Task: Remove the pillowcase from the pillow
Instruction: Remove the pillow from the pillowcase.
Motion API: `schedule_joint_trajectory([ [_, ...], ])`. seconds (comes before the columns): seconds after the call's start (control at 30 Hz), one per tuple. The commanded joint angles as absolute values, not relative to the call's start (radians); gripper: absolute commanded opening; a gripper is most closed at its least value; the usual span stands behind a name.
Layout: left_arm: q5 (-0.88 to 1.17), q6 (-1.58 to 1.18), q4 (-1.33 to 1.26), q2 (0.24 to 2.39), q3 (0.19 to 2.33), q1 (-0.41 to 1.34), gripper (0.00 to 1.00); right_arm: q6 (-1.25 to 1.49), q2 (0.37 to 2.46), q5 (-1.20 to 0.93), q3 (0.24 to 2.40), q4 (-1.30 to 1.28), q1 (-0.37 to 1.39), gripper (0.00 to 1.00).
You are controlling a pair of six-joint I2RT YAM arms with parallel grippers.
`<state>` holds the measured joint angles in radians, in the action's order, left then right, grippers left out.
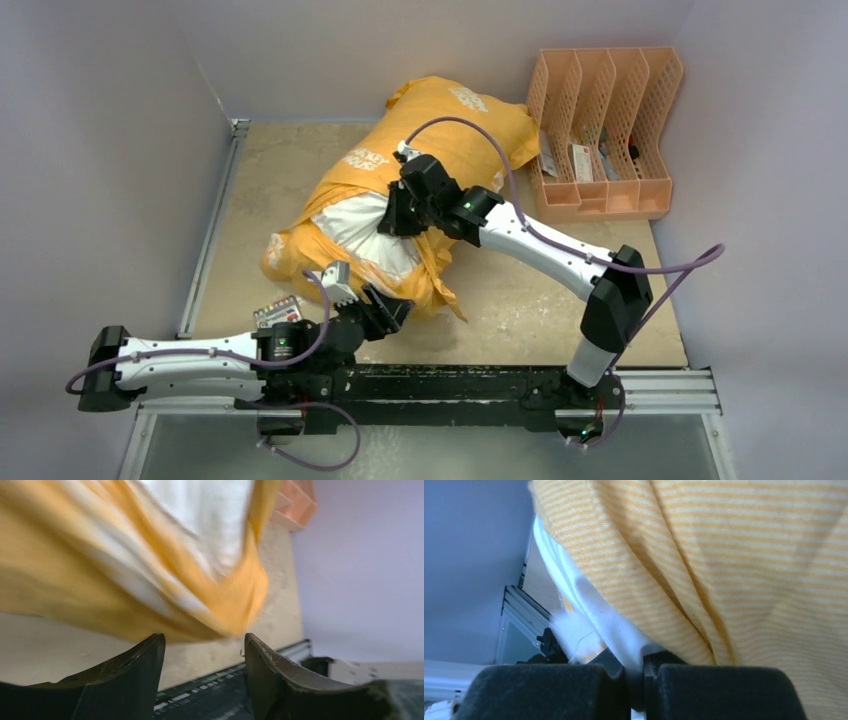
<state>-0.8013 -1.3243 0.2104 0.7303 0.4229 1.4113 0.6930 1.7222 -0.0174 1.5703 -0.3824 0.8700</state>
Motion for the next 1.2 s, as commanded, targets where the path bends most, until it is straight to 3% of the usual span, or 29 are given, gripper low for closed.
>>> schedule_joint_trajectory([
  [0.0, -0.668, -1.194, 0.117, 0.699, 0.506, 1.434, 0.63, 0.769, 1.673, 0.056, 1.555, -0.054, 0.840, 0.00],
  [0.07, -0.624, -1.160, 0.025, 0.728, 0.502, 1.434, 0.70, 0.770, 1.671, 0.061, 1.572, -0.061, 0.850, 0.00],
  [0.17, -0.608, -1.171, -0.038, 0.810, 0.510, 1.434, 0.71, 0.775, 1.671, 0.047, 1.588, -0.072, 0.857, 0.00],
  [0.3, -0.707, -1.257, 0.047, 0.858, 0.525, 1.434, 0.71, 0.785, 1.671, 0.050, 1.592, -0.085, 0.867, 0.00],
  [0.47, -0.887, -1.369, 0.172, 0.772, 0.482, 1.434, 0.72, 0.798, 1.659, 0.095, 1.591, -0.099, 0.887, 0.00],
  [0.63, -1.001, -1.295, 0.137, 0.764, 0.469, 1.434, 0.77, 0.804, 1.658, 0.124, 1.611, -0.111, 0.901, 0.00],
  [0.67, -1.017, -1.291, 0.140, 0.780, 0.479, 1.434, 0.71, 0.802, 1.661, 0.127, 1.621, -0.115, 0.902, 0.00],
  [0.87, -1.012, -1.284, 0.180, 0.830, 0.504, 1.434, 0.00, 0.795, 1.683, 0.134, 1.677, -0.154, 0.904, 0.00],
  [1.0, -0.901, -1.472, 0.310, 0.823, 0.398, 1.434, 0.00, 0.723, 1.748, 0.092, 1.867, -0.206, 0.882, 0.00],
  [1.17, -0.699, -1.564, 0.069, 0.774, 0.138, 1.458, 0.00, 0.614, 1.920, 0.108, 2.338, -0.355, 0.860, 0.00],
])
